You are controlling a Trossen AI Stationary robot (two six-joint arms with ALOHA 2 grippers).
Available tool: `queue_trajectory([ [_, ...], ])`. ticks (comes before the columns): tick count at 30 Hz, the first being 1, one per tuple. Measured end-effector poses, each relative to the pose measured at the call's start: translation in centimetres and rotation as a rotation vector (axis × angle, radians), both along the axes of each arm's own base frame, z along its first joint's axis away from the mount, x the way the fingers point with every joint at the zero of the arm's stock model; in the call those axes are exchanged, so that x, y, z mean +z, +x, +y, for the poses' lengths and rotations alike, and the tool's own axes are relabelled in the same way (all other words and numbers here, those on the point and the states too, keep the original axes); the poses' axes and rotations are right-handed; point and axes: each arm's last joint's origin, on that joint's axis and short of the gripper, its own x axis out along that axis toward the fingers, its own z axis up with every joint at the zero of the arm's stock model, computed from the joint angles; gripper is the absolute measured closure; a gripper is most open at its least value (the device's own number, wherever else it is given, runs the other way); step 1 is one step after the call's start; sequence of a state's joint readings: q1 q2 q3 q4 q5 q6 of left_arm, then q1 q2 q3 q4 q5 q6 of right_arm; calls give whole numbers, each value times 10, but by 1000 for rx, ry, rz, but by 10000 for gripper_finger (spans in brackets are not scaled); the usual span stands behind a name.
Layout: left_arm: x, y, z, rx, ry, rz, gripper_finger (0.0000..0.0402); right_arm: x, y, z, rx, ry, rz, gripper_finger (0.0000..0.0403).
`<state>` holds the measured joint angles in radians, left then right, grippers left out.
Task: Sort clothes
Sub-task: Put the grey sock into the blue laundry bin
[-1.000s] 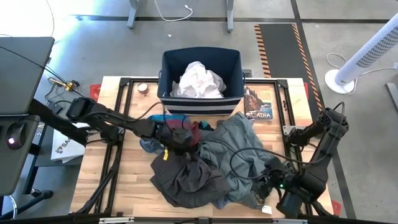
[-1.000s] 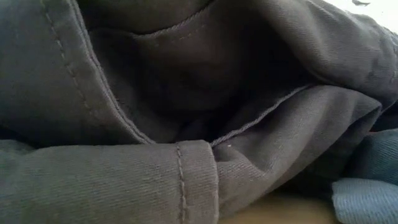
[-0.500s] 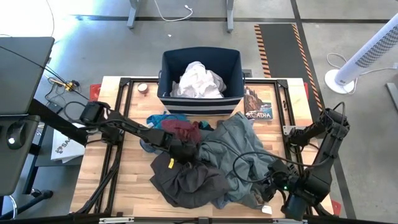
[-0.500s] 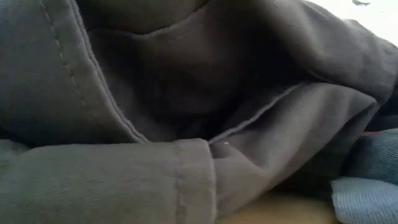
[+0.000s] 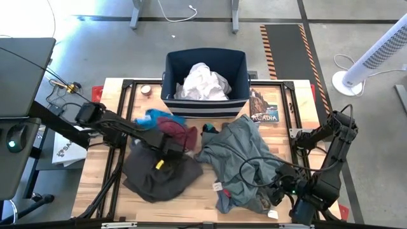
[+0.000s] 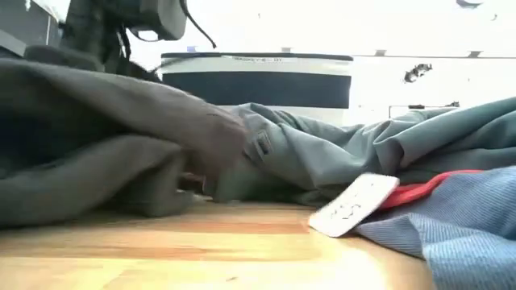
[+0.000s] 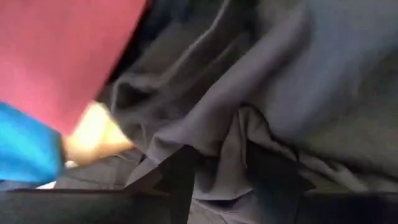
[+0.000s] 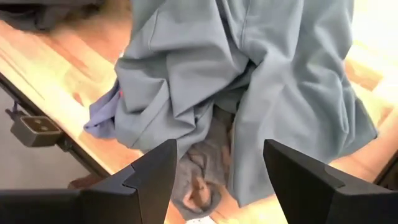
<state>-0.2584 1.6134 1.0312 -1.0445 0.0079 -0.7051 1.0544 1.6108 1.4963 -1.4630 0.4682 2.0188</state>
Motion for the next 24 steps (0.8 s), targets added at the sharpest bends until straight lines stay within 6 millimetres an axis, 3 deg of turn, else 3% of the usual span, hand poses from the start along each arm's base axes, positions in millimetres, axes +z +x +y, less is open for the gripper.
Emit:
queue_trajectory([
  [4,29,-4,2,0,-31,-183,275,1,2,0,0,-27,-72,165],
  [10,90,-2,-4,-117,-202,-708,278,2,6,4,13,-11,-131,165],
  [13,114,-5,-3,-168,-199,-900,278,2,6,5,9,7,-141,165],
  [18,121,-2,9,-79,-84,-980,278,2,7,6,-18,25,-151,165],
  [24,108,27,18,-85,-150,-1012,272,2,14,1,-55,30,-154,165],
])
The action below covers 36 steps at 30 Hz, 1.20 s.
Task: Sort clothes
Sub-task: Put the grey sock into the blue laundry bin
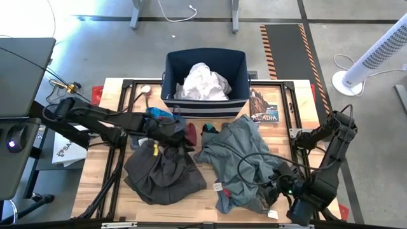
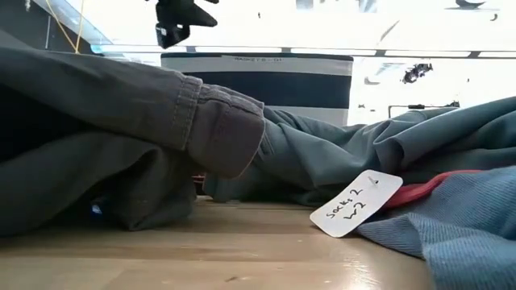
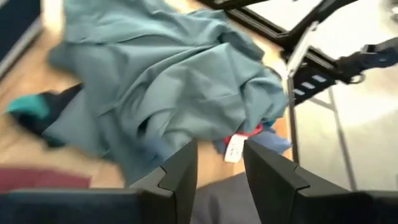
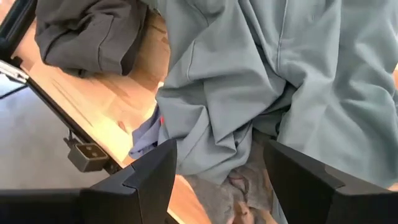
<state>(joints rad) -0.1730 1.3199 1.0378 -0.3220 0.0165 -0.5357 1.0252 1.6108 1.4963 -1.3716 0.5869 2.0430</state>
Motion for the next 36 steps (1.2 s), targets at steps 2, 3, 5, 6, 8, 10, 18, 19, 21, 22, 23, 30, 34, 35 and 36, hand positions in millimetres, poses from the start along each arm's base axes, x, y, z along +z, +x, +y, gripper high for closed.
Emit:
queue_trajectory([
  [2,-5,9,0,-36,-6,-15,258,0,3,-2,-12,-1,0,165],
  [3,-9,14,0,-62,-1,-19,249,0,4,-3,-15,-2,2,165],
  [5,-18,23,-2,-117,34,-21,228,0,6,-5,-20,-2,8,165],
  [6,-23,26,-2,-140,58,-16,216,0,7,-5,-24,-1,13,165],
  [8,-34,35,-4,-172,104,-10,194,0,7,-6,-26,-3,16,165],
  [10,-45,43,-4,-177,149,-2,174,0,8,-7,-33,0,17,165],
  [18,-62,91,-3,-203,398,7,147,-1,8,-6,-31,18,39,165],
  [19,-63,98,-3,-213,412,20,147,-1,8,-6,-29,17,40,165],
  [21,-67,110,-3,-230,426,77,147,-1,8,-6,-29,18,42,165],
  [22,-69,115,-3,-233,431,112,147,-1,8,-6,-29,18,42,165],
  [23,-72,120,-2,-230,440,150,147,-1,8,-6,-29,18,42,165],
  [30,-100,132,0,-226,454,384,147,-1,7,-7,-26,6,49,165],
  [34,-107,130,0,-213,394,461,150,-1,6,-9,-27,-16,55,165],
  [35,-107,129,0,-207,387,477,155,-1,6,-9,-27,-18,56,165],
  [36,-108,128,0,-200,383,492,162,-1,6,-9,-27,-22,58,165],
])
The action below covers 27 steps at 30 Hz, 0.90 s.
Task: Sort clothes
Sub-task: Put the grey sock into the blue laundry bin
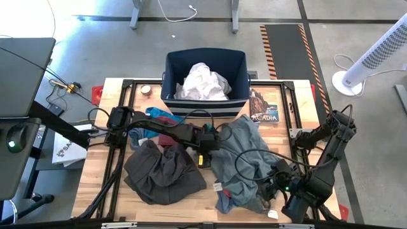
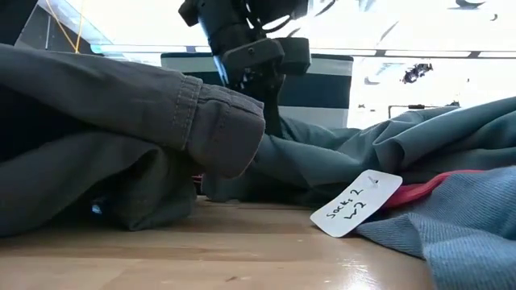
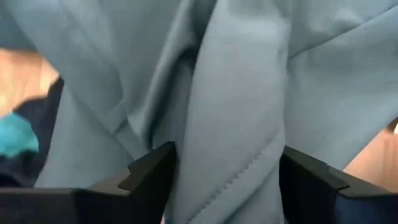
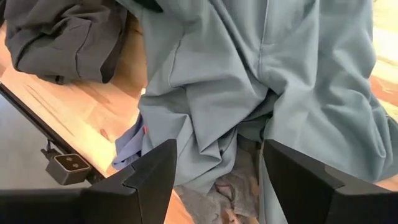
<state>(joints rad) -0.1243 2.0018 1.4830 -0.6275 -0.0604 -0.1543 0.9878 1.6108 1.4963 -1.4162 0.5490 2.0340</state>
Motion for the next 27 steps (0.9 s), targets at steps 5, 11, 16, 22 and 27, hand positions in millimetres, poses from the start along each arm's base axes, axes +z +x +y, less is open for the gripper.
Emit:
queue_trajectory([
  [5,-2,-5,8,75,-3,65,245,0,-1,-1,14,-29,1,165],
  [11,-2,-7,19,145,-184,111,388,1,-2,-4,37,-87,2,165],
  [16,27,-9,22,154,-273,3,396,1,-3,-6,37,-109,16,165],
  [22,100,-20,30,208,-344,-332,398,2,-2,-7,18,-139,-50,165],
  [27,159,-30,43,285,-402,-682,399,6,5,-5,-10,-197,-268,165],
])
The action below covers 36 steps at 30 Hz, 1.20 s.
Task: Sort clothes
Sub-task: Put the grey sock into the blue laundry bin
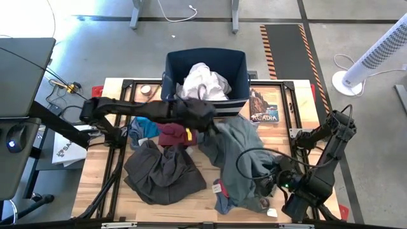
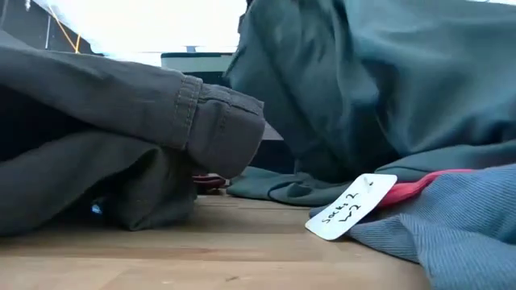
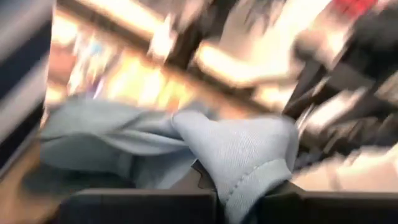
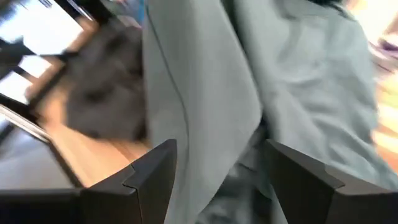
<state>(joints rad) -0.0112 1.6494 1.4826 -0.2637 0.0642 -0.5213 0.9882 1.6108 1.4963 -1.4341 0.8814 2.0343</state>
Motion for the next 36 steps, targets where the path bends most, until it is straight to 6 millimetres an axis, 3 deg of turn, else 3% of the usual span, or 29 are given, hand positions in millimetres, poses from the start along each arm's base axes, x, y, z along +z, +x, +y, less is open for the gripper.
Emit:
queue_trajectory([
  [4,28,0,11,57,-68,-227,400,6,9,7,13,-45,-213,165],
  [8,37,6,22,84,-151,-366,401,10,18,11,42,-102,-301,165],
  [14,28,25,22,12,-257,-438,401,11,36,3,51,-136,-252,165],
  [19,33,46,18,-95,-295,-446,401,10,46,-6,49,-160,-193,165],
  [29,79,73,13,-221,-245,-552,401,8,68,-17,181,-125,-20,165],
  [36,112,69,10,-307,-226,-643,401,5,75,-35,159,-158,74,165],
])
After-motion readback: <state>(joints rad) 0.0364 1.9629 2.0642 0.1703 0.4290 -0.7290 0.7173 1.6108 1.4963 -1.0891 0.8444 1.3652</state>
